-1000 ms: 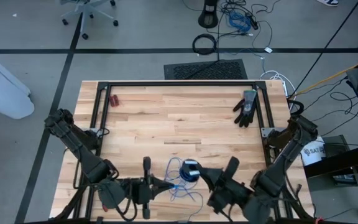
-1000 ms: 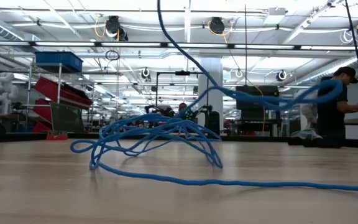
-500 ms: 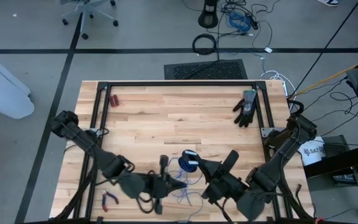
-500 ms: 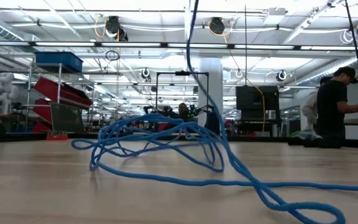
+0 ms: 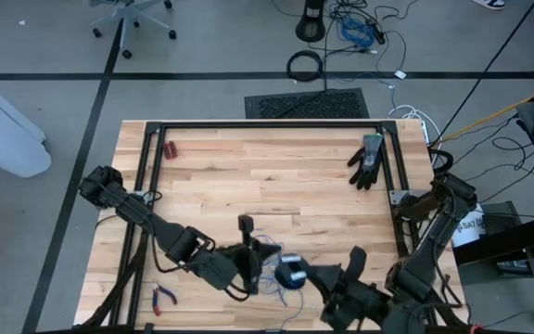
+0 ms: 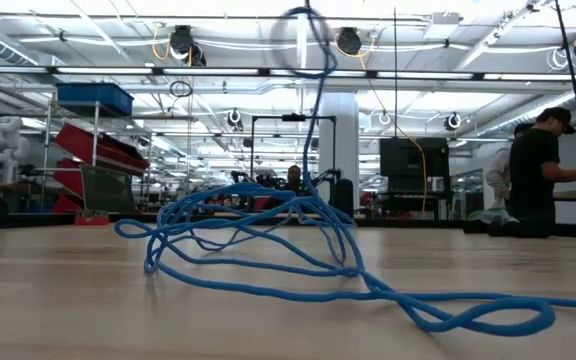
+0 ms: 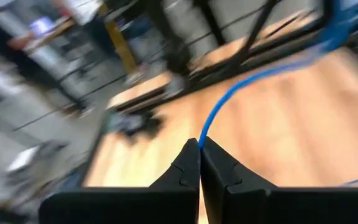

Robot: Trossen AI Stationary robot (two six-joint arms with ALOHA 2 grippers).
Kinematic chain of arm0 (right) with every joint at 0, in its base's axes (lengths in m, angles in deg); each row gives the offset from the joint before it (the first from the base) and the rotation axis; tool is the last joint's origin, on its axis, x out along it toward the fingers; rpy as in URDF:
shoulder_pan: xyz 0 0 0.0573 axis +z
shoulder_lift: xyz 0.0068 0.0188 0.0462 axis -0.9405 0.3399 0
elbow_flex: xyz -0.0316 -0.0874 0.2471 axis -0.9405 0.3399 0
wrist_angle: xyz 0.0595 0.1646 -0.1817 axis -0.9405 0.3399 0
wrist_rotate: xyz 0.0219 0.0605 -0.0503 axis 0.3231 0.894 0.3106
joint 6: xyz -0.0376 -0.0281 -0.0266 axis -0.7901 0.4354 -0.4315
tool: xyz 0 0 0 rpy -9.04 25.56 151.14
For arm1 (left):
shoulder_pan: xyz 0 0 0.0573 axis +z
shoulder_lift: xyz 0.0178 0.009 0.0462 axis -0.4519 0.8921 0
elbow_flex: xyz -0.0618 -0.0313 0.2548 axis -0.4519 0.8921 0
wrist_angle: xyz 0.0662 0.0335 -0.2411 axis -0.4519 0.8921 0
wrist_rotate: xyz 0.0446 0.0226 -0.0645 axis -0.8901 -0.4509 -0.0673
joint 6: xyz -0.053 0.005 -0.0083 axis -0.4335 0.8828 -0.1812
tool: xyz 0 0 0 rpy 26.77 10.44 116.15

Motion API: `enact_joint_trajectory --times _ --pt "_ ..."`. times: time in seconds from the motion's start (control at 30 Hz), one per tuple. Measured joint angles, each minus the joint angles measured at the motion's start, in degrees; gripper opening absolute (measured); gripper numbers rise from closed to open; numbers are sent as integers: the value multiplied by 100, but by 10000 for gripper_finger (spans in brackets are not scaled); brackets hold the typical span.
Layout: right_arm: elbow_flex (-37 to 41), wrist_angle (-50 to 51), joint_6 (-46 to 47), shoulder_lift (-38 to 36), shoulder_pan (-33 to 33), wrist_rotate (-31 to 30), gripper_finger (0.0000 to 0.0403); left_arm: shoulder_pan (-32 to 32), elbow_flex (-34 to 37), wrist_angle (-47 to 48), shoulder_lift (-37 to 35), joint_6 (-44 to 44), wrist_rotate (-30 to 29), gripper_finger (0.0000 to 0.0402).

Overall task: Coil cords
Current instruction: Uncoil the blue wire from the spool

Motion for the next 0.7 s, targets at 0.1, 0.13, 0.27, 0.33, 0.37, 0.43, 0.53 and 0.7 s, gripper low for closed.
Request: enact_joint_trajectory --times 0.1,0.13,0.27,0.33,0.37,0.43,0.53,0.7 --pt "0 5 -76 0 107 164 0 -49 0 573 -102 -206 -707 1" --pt "0 29 -82 0 135 151 0 -89 0 742 -172 -326 -795 1" --pt "0 231 -121 0 182 119 0 -363 0 1063 -491 -736 -913 1" --pt "0 427 -117 0 189 114 0 -541 0 1041 -664 -821 -985 1" --pt "0 505 -107 0 189 103 0 -641 0 1038 -750 -898 -1050 1" --pt "0 672 7 0 177 79 0 -849 0 1036 -896 -1063 -1225 1" --pt "0 809 180 0 151 -10 0 -1192 0 1049 -1043 -1182 -1476 1" --pt "0 1071 408 0 114 -225 0 -1688 0 946 -1129 -1113 -1741 1"
